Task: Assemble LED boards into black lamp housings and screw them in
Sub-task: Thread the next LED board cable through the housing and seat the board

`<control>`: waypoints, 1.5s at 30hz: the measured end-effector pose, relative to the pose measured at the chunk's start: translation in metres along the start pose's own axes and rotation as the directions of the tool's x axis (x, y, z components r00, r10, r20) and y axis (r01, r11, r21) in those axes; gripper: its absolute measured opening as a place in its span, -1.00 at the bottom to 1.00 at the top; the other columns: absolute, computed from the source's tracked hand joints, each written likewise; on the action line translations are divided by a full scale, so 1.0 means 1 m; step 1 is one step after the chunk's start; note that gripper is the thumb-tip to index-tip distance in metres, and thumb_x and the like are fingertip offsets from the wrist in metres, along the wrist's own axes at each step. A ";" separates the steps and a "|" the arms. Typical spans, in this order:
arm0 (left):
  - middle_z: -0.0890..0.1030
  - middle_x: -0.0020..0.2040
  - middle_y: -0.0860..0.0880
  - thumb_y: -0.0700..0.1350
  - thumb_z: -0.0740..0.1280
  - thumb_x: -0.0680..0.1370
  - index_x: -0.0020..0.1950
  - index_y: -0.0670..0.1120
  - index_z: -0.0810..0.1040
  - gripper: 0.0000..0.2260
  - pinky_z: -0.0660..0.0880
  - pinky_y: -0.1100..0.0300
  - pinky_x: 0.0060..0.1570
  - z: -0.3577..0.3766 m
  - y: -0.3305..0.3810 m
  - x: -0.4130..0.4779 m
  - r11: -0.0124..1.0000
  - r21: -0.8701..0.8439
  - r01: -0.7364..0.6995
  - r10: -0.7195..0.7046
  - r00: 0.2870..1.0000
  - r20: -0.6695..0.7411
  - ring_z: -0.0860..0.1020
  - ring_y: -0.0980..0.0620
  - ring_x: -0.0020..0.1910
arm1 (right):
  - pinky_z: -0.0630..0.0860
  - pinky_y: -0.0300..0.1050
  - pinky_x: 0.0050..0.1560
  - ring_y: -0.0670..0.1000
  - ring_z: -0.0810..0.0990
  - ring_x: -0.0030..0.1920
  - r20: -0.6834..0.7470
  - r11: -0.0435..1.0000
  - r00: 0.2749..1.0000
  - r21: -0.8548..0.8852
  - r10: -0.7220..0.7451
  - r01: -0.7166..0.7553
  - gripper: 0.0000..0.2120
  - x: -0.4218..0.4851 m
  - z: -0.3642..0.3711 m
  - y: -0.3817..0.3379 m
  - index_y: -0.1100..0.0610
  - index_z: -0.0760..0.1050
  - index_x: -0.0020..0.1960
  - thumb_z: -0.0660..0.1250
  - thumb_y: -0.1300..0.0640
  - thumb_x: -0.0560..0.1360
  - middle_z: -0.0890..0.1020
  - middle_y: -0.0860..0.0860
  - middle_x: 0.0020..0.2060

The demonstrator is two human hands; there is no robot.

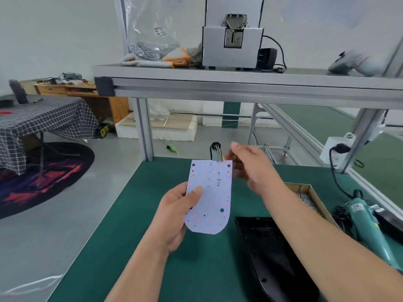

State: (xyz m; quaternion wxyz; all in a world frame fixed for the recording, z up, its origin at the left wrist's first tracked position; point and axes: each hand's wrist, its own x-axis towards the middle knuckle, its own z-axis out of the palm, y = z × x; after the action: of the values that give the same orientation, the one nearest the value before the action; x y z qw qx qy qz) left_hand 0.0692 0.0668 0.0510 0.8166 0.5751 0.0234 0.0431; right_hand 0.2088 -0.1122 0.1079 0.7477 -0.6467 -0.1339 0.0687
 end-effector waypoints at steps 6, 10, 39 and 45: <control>0.74 0.03 -0.17 -0.08 0.52 0.51 0.23 -0.20 0.69 -0.66 0.65 0.08 -0.17 0.001 0.009 -0.010 0.985 -0.172 0.030 0.007 0.978 0.207 0.73 -0.10 -0.14 | 0.45 -0.18 0.31 -0.09 0.44 0.43 0.124 0.855 0.988 -0.499 -0.090 0.140 -0.34 -0.003 -0.014 -0.002 -0.22 0.32 0.58 0.34 0.28 0.61 0.38 -0.25 0.52; 0.73 -0.08 -0.13 0.01 0.64 0.40 0.21 -0.17 0.71 -0.55 0.63 0.14 -0.25 0.004 0.011 -0.016 0.982 -0.180 0.053 0.009 0.946 0.325 0.71 -0.05 -0.24 | 0.37 -0.10 0.50 -0.18 0.48 0.41 0.270 0.821 0.958 -0.524 -0.092 0.227 -0.53 -0.013 -0.006 0.000 -0.18 0.41 0.52 0.35 0.11 0.66 0.49 -0.40 0.38; 0.44 -0.18 0.09 -0.09 0.28 0.64 -0.11 -0.06 0.59 -0.83 0.39 0.45 -0.53 -0.015 0.024 -0.007 0.691 -0.718 0.082 0.015 0.992 0.127 0.48 0.20 -0.38 | 0.46 -0.07 0.18 -0.05 0.47 0.13 0.064 0.321 0.959 -0.934 -0.277 0.155 -0.86 -0.062 -0.122 0.032 -0.13 0.56 -0.06 0.49 0.07 0.58 0.56 -0.21 0.02; 0.46 -0.17 0.02 -0.08 0.26 0.64 0.02 -0.10 0.53 -0.88 0.40 0.44 -0.57 0.009 0.012 -0.008 0.796 -0.558 0.236 -0.150 0.969 0.196 0.45 0.19 -0.40 | 0.58 -0.10 0.11 -0.08 0.63 0.00 -0.150 0.484 0.913 -0.874 -0.378 0.056 -0.83 -0.075 -0.143 0.026 0.02 0.65 0.22 0.41 0.15 0.65 0.64 -0.11 0.10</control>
State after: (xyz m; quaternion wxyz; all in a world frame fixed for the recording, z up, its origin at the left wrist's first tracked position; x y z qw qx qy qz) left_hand 0.0613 0.0615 0.0654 0.9519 0.2967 0.0097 -0.0762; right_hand 0.1804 -0.2642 0.0560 0.3450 -0.9085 -0.1077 -0.2097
